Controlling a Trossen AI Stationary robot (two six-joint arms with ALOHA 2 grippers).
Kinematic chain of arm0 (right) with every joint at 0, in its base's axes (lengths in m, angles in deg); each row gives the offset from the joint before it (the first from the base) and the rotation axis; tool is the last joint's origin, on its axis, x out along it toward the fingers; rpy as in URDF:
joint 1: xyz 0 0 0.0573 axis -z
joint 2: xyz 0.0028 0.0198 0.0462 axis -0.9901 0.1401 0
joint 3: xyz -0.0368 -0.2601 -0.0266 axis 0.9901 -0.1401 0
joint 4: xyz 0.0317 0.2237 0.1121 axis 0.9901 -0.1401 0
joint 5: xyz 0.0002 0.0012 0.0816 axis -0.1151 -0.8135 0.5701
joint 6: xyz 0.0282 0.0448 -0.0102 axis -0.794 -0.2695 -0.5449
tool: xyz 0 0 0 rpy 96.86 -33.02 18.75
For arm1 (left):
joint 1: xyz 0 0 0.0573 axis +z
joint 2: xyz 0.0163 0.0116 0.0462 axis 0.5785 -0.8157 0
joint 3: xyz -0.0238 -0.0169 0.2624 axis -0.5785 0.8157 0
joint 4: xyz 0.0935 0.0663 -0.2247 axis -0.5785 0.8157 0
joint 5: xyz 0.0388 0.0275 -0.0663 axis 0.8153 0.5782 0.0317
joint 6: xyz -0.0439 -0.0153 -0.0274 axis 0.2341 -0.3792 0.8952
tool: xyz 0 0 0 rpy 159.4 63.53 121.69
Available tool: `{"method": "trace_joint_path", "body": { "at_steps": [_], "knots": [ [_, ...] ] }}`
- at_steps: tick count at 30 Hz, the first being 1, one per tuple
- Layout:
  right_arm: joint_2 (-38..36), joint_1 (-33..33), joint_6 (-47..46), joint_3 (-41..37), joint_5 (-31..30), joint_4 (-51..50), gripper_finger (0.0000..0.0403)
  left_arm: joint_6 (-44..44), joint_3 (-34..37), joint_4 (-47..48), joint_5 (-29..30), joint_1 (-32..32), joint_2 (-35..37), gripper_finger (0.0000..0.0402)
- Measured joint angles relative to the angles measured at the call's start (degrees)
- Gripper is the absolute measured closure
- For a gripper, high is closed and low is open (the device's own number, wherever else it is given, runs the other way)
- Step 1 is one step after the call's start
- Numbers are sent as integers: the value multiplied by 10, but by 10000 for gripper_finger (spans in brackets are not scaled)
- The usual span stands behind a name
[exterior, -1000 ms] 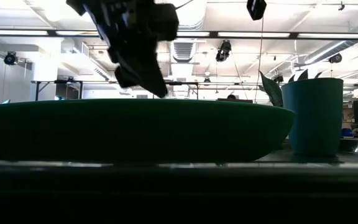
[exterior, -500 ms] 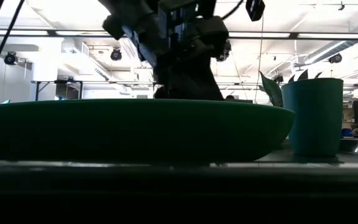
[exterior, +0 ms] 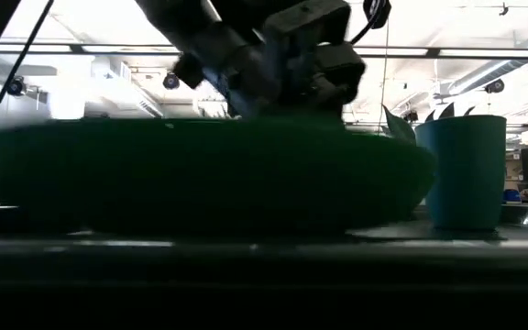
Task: Pick and place plate/cup/fork/spoon on tray
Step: Adjust the green plate on the tray
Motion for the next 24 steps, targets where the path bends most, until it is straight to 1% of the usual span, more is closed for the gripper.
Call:
{"method": "trace_joint_path", "body": {
  "at_steps": [5,9,11,15,19,20,22,24],
  "knots": [
    [0,0,0,0,0,-1,394,11,-23,-58,-24,2,-46,402],
    [1,0,0,0,0,-12,394,7,-64,-70,-40,5,-71,402],
    [2,0,0,0,0,-23,394,-13,-86,-63,-41,5,-74,402],
    [4,0,0,0,0,-31,394,-18,-120,-69,-43,7,-74,402],
    [2,0,0,0,0,-30,394,-33,-137,-64,-41,7,-73,402],
    [0,0,0,0,0,-31,394,-33,-137,-50,-37,7,-70,402],
    [-5,-1,-3,0,0,-31,394,-33,-135,15,-12,7,-57,402],
    [-13,-1,-10,0,0,-31,394,-49,-134,106,46,5,-34,402]
  ]
}}
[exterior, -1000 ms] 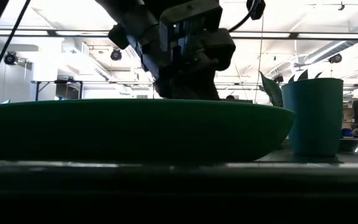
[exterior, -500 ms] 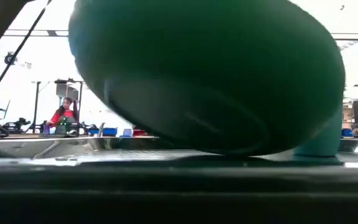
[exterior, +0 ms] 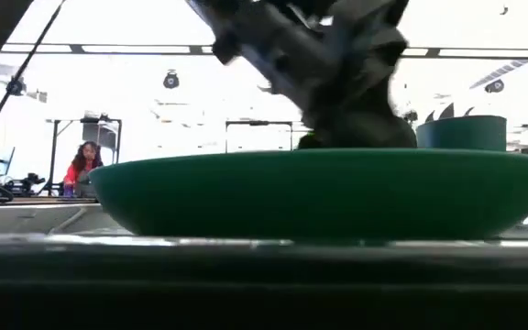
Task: Pick and place plate/cup/fork/spoon on tray
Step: Adjust the green plate on the tray
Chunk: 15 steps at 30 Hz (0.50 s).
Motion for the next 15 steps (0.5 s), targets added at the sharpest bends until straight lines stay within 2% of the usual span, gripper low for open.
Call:
{"method": "trace_joint_path", "body": {
  "at_steps": [3,6,10,15],
  "knots": [
    [-12,0,-1,0,0,-1,394,-36,0,140,109,-4,55,402],
    [-24,0,-1,0,0,-2,394,-32,8,238,181,-3,120,402],
    [-40,0,0,0,0,-5,394,64,53,315,194,7,189,402],
    [-57,0,10,0,0,-17,394,170,132,365,199,5,224,402]
  ]
}}
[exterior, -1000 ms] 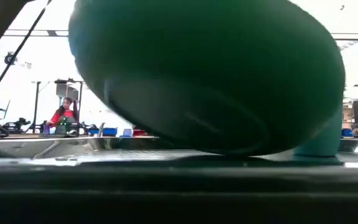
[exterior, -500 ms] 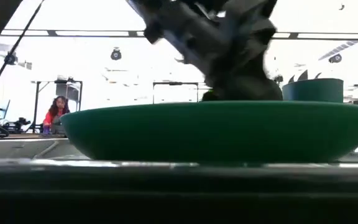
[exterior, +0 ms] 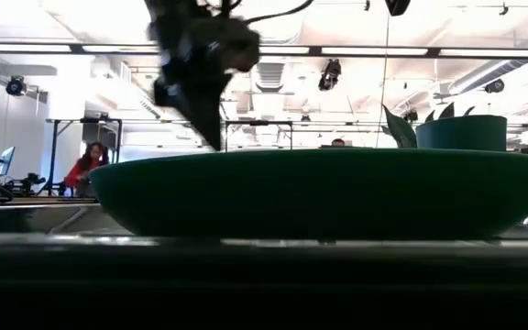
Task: Pick and place plate/cup/fork/spoon on tray
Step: Adjust the green plate on the tray
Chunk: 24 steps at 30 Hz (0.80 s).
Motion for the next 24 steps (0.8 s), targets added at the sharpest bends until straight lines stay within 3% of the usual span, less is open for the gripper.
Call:
{"method": "trace_joint_path", "body": {
  "at_steps": [16,24],
  "knots": [
    [-4,0,4,0,0,-1,394,75,103,-5,-79,-1,1,402],
    [-4,0,7,0,0,-3,394,102,117,-86,-101,-12,-8,402]
  ]
}}
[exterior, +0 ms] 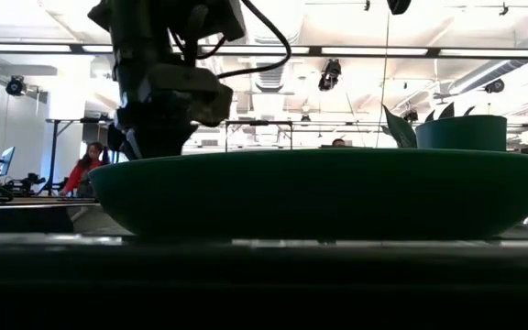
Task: Pick and place plate/cup/fork/spoon on tray
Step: Adjust the green plate on the tray, then adjust the green tray
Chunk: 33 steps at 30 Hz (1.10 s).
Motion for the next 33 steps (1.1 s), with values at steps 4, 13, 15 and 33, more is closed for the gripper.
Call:
{"method": "trace_joint_path", "body": {
  "at_steps": [4,13,15,33],
  "knots": [
    [-1,0,1,0,0,0,394,15,-1,-34,-11,-5,-17,402],
    [-1,0,2,0,0,-8,394,32,-29,-123,-28,-13,-52,402],
    [-1,0,2,0,0,-8,394,32,-39,-138,-26,-14,-57,402],
    [-5,0,4,0,-3,-22,394,27,-54,20,45,6,-51,402]
  ]
}}
